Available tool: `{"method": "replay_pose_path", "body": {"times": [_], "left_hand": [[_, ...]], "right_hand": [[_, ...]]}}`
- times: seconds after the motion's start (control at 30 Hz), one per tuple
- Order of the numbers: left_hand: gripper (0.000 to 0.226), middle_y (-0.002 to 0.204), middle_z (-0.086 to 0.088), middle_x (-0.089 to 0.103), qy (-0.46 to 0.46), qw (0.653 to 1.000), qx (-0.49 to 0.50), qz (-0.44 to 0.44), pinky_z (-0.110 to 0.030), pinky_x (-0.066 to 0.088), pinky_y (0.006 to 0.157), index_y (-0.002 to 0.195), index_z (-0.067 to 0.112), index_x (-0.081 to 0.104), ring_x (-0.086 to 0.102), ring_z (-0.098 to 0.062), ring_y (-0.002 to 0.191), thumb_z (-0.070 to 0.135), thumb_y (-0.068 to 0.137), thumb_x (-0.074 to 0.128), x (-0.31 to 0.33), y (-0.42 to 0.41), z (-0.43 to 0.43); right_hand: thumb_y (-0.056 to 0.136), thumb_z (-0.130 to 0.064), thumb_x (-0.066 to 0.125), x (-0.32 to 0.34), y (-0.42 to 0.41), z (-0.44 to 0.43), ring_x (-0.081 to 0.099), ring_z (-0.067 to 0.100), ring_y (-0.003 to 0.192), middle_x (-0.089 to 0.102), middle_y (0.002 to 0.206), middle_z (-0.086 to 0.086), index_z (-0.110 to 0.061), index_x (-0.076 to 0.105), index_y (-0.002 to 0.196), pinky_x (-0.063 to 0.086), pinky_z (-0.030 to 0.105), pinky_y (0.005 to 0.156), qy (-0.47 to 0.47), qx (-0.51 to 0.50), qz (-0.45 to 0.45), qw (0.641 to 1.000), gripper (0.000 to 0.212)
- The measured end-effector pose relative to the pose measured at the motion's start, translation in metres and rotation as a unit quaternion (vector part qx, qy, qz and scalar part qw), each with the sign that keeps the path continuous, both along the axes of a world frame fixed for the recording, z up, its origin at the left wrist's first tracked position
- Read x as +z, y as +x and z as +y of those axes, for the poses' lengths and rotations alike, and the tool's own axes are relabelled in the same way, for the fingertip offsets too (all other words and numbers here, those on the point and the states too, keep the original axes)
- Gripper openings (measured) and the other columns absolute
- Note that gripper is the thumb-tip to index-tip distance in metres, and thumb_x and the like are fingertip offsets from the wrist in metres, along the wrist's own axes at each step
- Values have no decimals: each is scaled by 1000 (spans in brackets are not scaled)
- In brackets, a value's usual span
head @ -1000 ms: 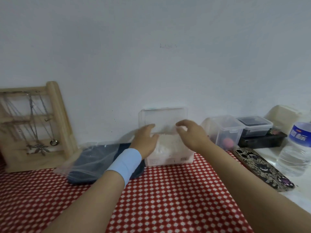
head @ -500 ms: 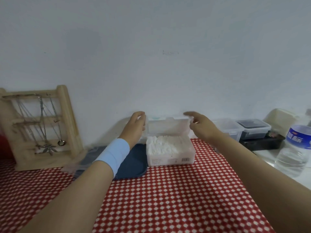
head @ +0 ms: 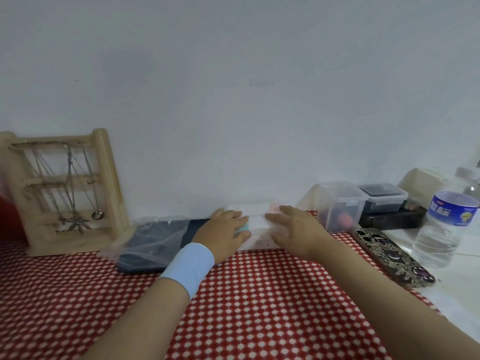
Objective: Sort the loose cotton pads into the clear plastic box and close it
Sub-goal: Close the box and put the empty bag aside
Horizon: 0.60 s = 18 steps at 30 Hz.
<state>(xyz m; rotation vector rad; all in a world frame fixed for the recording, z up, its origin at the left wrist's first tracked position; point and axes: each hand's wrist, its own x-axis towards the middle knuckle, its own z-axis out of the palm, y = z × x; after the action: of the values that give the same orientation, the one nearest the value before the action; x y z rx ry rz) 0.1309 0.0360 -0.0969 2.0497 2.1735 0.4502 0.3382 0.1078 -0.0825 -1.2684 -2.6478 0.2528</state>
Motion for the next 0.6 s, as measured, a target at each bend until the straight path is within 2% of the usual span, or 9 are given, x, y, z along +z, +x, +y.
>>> {"method": "replay_pose_path", "body": {"times": [0.13, 0.3, 0.47, 0.6], "left_hand": [[54, 157, 10, 37, 30, 999, -1, 44, -31, 24, 118, 151, 26, 43, 23, -14, 147, 47, 101, 49, -1, 2, 3], [50, 152, 8, 45, 60, 997, 12, 54, -30, 29, 115, 147, 26, 50, 30, -15, 143, 42, 100, 55, -2, 4, 8], [49, 144, 5, 53, 59, 998, 20, 19, -31, 32, 112, 142, 24, 54, 38, -17, 136, 39, 96, 63, 2, 6, 6], [48, 151, 3, 45, 25, 999, 9, -35, -32, 28, 116, 147, 23, 48, 35, -17, 140, 37, 102, 53, 15, 6, 0]], "right_hand": [[96, -55, 56, -5, -8, 3, 32, 19, 145, 32, 161, -3, -36, 48, 147, 25, 38, 120, -25, -19, 55, 998, 55], [95, -52, 60, -14, -10, 9, 32, 17, 143, 33, 158, -5, -37, 52, 142, 26, 35, 118, -30, -21, 88, 995, 51], [95, -55, 56, -12, -9, 9, 33, 19, 142, 33, 157, -4, -37, 49, 142, 27, 37, 118, -24, -17, 58, 998, 51], [93, -65, 43, 1, -20, 4, 37, 22, 140, 42, 152, 1, -34, 47, 140, 26, 47, 116, 42, -30, -20, 998, 56]]}}
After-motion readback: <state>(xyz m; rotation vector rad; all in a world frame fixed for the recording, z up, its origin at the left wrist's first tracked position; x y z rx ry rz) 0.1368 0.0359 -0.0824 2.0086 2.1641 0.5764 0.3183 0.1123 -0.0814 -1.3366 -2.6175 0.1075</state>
